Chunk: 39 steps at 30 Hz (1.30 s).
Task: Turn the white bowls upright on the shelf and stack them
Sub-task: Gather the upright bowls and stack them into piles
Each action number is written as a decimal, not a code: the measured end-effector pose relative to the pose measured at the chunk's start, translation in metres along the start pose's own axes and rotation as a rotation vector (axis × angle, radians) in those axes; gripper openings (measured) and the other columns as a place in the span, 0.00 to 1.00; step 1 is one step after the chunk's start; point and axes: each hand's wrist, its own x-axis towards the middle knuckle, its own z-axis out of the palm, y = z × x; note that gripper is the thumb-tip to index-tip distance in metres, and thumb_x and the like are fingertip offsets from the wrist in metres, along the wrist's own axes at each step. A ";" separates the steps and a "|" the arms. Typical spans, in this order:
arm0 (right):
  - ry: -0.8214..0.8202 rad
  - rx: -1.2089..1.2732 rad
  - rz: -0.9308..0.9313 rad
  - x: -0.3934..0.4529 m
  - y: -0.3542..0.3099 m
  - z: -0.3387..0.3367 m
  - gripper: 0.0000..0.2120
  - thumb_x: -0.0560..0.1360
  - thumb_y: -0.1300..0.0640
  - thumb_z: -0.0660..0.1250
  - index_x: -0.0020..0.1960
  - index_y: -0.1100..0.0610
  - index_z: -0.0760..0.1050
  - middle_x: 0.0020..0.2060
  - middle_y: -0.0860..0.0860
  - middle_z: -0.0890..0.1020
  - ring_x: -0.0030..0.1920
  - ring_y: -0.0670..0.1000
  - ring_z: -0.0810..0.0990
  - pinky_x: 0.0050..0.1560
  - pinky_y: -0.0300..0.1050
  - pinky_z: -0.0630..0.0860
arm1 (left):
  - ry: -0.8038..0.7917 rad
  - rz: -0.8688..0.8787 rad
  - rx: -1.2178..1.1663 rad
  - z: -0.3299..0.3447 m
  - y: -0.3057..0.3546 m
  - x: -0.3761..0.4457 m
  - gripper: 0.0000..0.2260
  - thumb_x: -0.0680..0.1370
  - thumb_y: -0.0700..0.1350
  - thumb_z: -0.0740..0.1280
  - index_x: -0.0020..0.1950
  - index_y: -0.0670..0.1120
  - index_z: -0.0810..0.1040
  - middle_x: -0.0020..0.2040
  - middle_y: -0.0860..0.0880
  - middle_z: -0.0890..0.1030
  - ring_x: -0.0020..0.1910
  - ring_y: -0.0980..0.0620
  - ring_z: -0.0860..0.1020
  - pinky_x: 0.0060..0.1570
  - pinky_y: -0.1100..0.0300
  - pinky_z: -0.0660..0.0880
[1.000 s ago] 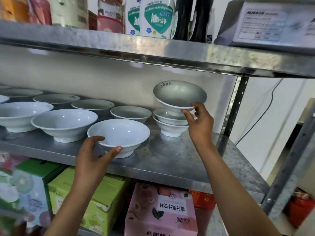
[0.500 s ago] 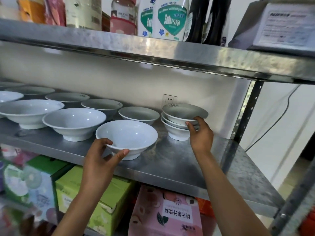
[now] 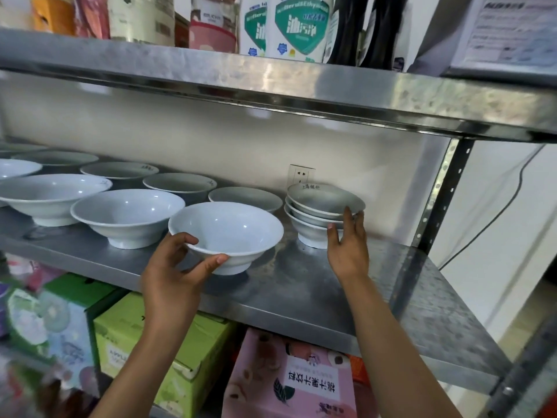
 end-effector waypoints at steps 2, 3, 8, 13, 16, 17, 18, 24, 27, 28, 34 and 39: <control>-0.007 0.016 0.034 -0.004 0.000 -0.002 0.28 0.81 0.44 0.53 0.78 0.47 0.49 0.79 0.51 0.49 0.77 0.55 0.55 0.71 0.54 0.63 | 0.015 0.025 -0.046 0.009 0.011 0.005 0.18 0.60 0.51 0.77 0.46 0.51 0.75 0.47 0.46 0.82 0.53 0.47 0.80 0.46 0.53 0.77; -0.004 0.026 0.037 -0.006 -0.001 -0.003 0.29 0.81 0.45 0.54 0.78 0.48 0.48 0.78 0.51 0.50 0.77 0.55 0.56 0.71 0.54 0.63 | 0.014 0.033 -0.089 0.015 0.016 0.010 0.18 0.60 0.51 0.77 0.45 0.51 0.75 0.46 0.45 0.81 0.51 0.46 0.81 0.45 0.54 0.77; 0.015 0.091 0.052 -0.012 0.000 -0.004 0.31 0.79 0.52 0.59 0.78 0.48 0.49 0.77 0.52 0.58 0.73 0.57 0.64 0.66 0.52 0.69 | -0.039 0.038 -0.224 0.051 0.031 0.029 0.17 0.62 0.50 0.79 0.45 0.50 0.76 0.40 0.49 0.77 0.44 0.48 0.78 0.43 0.55 0.73; 0.106 0.107 0.110 -0.014 -0.004 -0.009 0.23 0.76 0.57 0.61 0.70 0.55 0.65 0.65 0.54 0.73 0.60 0.58 0.76 0.55 0.49 0.73 | -0.098 0.021 -0.277 0.093 0.028 0.041 0.17 0.61 0.52 0.80 0.44 0.53 0.77 0.42 0.49 0.76 0.44 0.49 0.77 0.41 0.56 0.73; 0.134 0.061 0.094 -0.015 -0.005 -0.010 0.16 0.75 0.58 0.61 0.63 0.56 0.71 0.59 0.54 0.76 0.55 0.57 0.77 0.48 0.44 0.70 | -0.100 0.030 -0.276 0.117 0.036 0.054 0.18 0.61 0.52 0.80 0.45 0.52 0.76 0.41 0.49 0.79 0.45 0.44 0.80 0.43 0.51 0.77; 0.144 0.046 0.087 -0.015 -0.005 -0.011 0.14 0.75 0.58 0.61 0.61 0.56 0.72 0.58 0.53 0.76 0.54 0.57 0.78 0.47 0.43 0.69 | -0.105 0.038 -0.281 0.125 0.040 0.057 0.19 0.61 0.52 0.80 0.45 0.50 0.76 0.39 0.49 0.79 0.43 0.44 0.80 0.41 0.52 0.78; 0.150 0.039 0.085 -0.015 -0.005 -0.011 0.13 0.75 0.58 0.61 0.60 0.56 0.72 0.57 0.53 0.76 0.53 0.56 0.78 0.45 0.42 0.68 | -0.108 0.046 -0.291 0.133 0.043 0.061 0.19 0.62 0.50 0.80 0.46 0.48 0.76 0.38 0.50 0.78 0.40 0.47 0.80 0.38 0.55 0.77; 0.116 0.026 0.075 -0.016 -0.006 -0.009 0.09 0.74 0.59 0.62 0.54 0.56 0.75 0.55 0.51 0.78 0.52 0.54 0.79 0.46 0.43 0.71 | -0.188 0.044 -0.330 0.173 0.042 0.079 0.18 0.64 0.46 0.80 0.46 0.46 0.75 0.42 0.45 0.80 0.40 0.48 0.81 0.37 0.63 0.75; 0.101 0.008 0.066 -0.015 -0.007 -0.008 0.08 0.74 0.58 0.62 0.52 0.55 0.75 0.52 0.51 0.78 0.50 0.54 0.79 0.45 0.43 0.72 | -0.200 0.053 -0.231 0.188 0.032 0.079 0.18 0.63 0.47 0.80 0.46 0.46 0.75 0.42 0.47 0.81 0.43 0.48 0.82 0.37 0.64 0.75; 0.095 -0.012 0.048 -0.015 -0.007 -0.007 0.07 0.75 0.58 0.61 0.51 0.55 0.75 0.51 0.51 0.79 0.50 0.54 0.79 0.44 0.43 0.71 | -0.200 0.074 -0.183 0.192 0.028 0.079 0.18 0.63 0.48 0.80 0.46 0.47 0.76 0.41 0.48 0.81 0.42 0.48 0.82 0.37 0.63 0.76; 0.088 -0.054 -0.013 -0.014 -0.007 -0.006 0.06 0.76 0.57 0.60 0.46 0.57 0.74 0.47 0.51 0.78 0.46 0.54 0.78 0.42 0.44 0.72 | -0.201 0.104 -0.039 0.210 0.023 0.083 0.20 0.63 0.56 0.79 0.46 0.49 0.75 0.40 0.53 0.78 0.44 0.47 0.80 0.44 0.53 0.79; 0.087 -0.045 -0.006 -0.015 -0.009 -0.008 0.06 0.76 0.57 0.60 0.46 0.57 0.74 0.46 0.52 0.78 0.45 0.54 0.78 0.42 0.44 0.72 | -0.215 0.099 0.040 0.218 0.016 0.093 0.21 0.63 0.58 0.77 0.47 0.48 0.75 0.42 0.50 0.80 0.43 0.46 0.80 0.46 0.50 0.79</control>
